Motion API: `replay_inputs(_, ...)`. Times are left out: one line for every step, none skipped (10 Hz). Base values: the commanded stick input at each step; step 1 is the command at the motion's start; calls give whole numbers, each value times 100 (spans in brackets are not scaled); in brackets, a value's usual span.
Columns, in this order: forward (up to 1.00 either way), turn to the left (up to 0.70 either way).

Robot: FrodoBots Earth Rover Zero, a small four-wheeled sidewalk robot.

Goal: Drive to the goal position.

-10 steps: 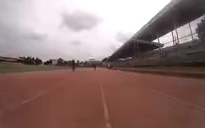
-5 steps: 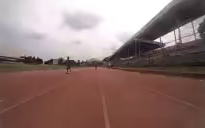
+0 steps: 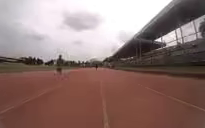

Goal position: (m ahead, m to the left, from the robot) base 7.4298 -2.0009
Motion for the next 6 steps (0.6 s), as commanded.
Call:
replay_inputs(70, 0)
replay_inputs(70, 0)
replay_inputs(70, 0)
replay_inputs(70, 0)
replay_inputs(70, 0)
replay_inputs(70, -19)
